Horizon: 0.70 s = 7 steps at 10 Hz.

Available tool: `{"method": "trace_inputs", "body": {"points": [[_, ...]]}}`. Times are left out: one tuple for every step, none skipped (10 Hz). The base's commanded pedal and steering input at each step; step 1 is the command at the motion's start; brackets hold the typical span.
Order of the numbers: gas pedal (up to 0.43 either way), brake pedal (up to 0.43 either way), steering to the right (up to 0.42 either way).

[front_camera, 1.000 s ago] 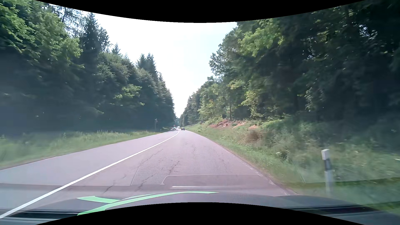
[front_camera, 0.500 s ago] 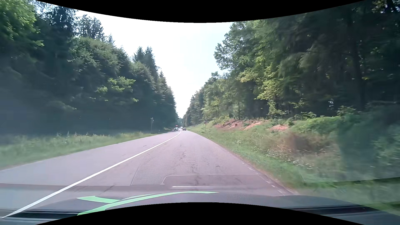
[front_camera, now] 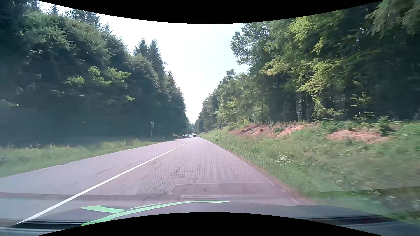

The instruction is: Follow the waypoints while adhering to traffic rules and regulations

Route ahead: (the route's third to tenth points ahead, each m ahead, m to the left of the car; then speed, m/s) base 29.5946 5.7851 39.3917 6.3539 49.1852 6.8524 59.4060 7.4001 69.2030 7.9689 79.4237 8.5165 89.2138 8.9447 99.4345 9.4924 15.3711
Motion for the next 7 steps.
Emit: {"method": "trace_inputs", "body": {"points": [[0.157,0.0,-0.007],[0.157,0.0,-0.007],[0.157,0.0,-0.007],[0.157,0.0,-0.007],[0.157,0.0,-0.007],[0.157,0.0,-0.007],[0.157,0.0,-0.007]]}}
